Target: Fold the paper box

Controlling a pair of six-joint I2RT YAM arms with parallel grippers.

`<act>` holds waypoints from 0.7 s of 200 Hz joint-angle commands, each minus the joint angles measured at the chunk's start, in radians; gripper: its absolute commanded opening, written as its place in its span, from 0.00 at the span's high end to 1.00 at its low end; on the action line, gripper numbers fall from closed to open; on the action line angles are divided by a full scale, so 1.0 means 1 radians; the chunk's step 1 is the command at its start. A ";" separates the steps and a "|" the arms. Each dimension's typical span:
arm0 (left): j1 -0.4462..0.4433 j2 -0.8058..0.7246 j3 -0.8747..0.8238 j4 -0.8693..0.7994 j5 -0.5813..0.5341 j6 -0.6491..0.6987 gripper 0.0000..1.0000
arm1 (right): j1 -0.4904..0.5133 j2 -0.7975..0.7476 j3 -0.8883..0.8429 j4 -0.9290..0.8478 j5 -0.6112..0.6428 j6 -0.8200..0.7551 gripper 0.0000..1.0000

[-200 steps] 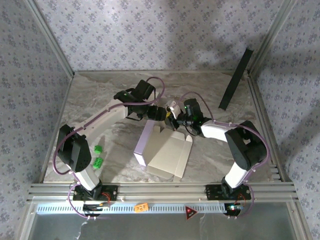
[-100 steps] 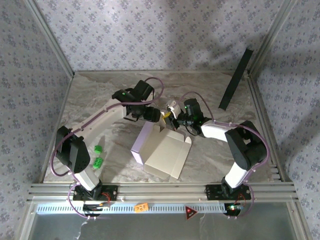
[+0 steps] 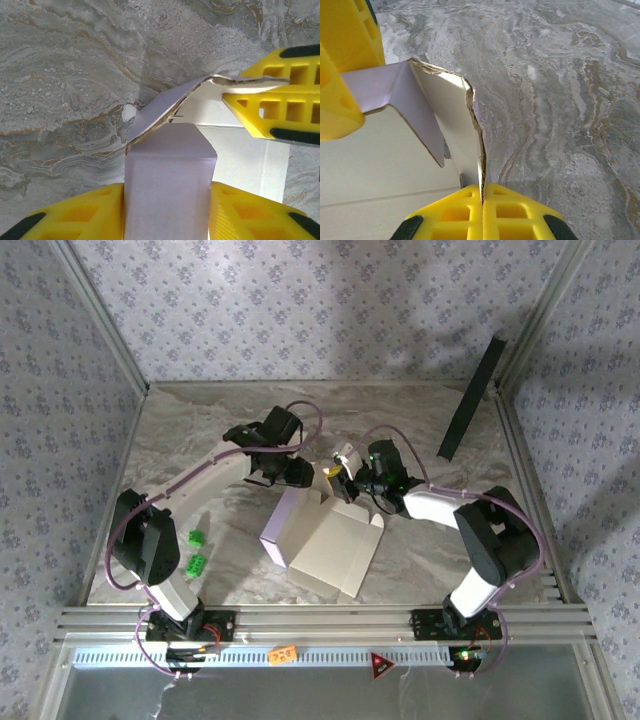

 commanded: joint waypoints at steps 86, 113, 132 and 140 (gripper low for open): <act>-0.017 0.007 0.017 0.008 -0.019 -0.034 0.61 | 0.298 -0.164 -0.173 0.098 0.560 0.255 1.00; -0.037 0.006 0.026 0.002 -0.041 -0.041 0.61 | 0.362 -0.138 -0.205 0.168 0.678 0.298 1.00; -0.060 0.001 0.026 -0.001 -0.065 -0.048 0.61 | 0.401 -0.115 -0.242 0.239 0.753 0.306 1.00; -0.069 -0.002 0.026 -0.001 -0.073 -0.052 0.60 | 0.408 -0.102 -0.262 0.267 0.778 0.320 1.00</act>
